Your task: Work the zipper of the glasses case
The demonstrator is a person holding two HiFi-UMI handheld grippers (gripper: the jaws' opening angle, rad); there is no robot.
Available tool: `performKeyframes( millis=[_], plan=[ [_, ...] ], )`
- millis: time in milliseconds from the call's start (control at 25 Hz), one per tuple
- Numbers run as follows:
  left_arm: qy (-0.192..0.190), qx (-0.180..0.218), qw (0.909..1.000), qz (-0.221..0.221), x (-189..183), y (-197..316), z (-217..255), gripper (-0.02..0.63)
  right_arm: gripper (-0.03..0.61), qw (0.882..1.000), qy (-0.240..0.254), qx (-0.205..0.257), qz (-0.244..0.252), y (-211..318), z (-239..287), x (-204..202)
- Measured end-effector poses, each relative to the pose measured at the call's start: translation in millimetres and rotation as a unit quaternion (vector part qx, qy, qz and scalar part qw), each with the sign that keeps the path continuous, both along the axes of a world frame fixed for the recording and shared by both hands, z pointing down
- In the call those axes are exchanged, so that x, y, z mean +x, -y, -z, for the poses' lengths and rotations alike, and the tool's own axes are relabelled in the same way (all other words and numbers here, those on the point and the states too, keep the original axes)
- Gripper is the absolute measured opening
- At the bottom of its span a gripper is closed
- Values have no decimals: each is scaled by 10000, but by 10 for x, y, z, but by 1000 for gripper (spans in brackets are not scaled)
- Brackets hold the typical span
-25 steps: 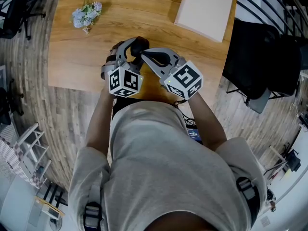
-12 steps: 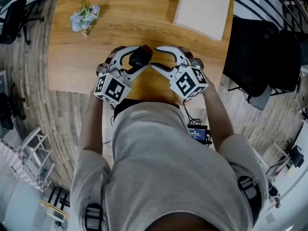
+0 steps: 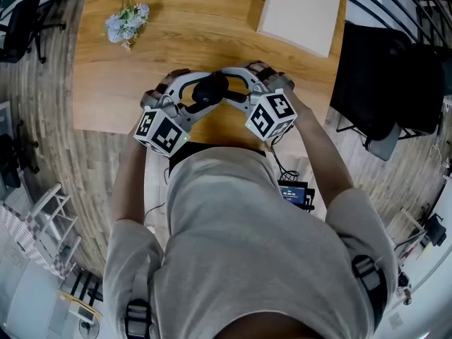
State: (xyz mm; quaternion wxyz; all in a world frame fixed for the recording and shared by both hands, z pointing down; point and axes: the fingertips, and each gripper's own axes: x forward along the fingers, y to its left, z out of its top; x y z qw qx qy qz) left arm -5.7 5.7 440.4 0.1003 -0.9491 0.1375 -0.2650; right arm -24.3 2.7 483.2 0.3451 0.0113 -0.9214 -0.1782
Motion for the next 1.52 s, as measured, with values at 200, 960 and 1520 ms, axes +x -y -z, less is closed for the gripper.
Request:
performKeyframes(
  millis=[200,960,1520],
  plan=[
    [81,-52,9990,434,-100,70,-98,270,253,9994,-212,157,-243,78,-53,18],
    [-96,-1313,8829,4507,-1345,322,-955,46,242,9305,-2381,1556,-2309,1088,-763,174],
    [-264,-1638,8701,4642,-1331,154,-1107,31,236,9344,-2386,1829,-1913,1039,-886,145]
  ],
)
